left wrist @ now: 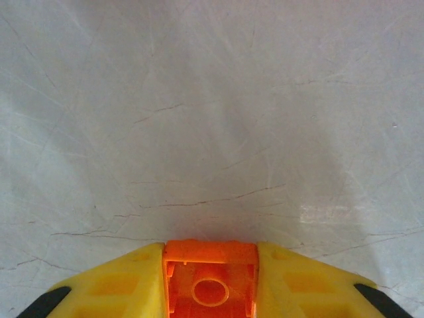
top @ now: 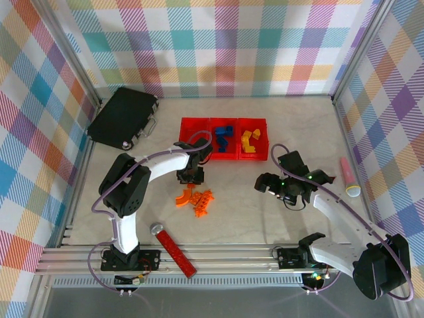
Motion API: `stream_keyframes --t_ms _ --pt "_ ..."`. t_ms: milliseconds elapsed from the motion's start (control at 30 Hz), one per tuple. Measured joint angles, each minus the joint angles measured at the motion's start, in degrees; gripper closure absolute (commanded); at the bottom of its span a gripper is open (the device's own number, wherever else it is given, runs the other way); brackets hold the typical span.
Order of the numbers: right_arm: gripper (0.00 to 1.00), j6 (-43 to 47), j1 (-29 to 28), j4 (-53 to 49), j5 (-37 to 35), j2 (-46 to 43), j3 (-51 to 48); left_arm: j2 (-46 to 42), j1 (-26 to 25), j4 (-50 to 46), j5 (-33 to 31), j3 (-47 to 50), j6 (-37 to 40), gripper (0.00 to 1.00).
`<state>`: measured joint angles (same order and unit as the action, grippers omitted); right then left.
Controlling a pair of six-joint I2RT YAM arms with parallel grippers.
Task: Sort the legos into containers by color
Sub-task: Pick up the lego from the center of the table, then place the lego in the container.
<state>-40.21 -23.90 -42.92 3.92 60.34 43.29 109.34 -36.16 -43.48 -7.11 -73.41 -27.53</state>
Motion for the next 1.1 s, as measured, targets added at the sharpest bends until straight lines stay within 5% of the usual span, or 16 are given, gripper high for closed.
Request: stream_keyframes --t_ms 333,633,900,1100 --pt "0.07 0.26 0.0 -0.17 -0.44 -0.17 0.02 -4.66 0.0 -2.08 -0.09 -1.38 -0.07 0.69" --pt "0.07 0.76 0.0 -0.17 -0.48 0.44 1.68 -6.19 2.25 -6.34 -3.32 -21.31 3.85 0.68" --pt "0.07 2.14 0.0 -1.05 -0.9 0.74 2.27 4.83 8.55 -2.89 -5.44 -30.82 8.07 0.67" --pt "0.07 2.4 0.0 -2.29 -1.62 0.02 2.49 13.16 10.12 -1.05 -4.2 -33.07 9.6 0.5"
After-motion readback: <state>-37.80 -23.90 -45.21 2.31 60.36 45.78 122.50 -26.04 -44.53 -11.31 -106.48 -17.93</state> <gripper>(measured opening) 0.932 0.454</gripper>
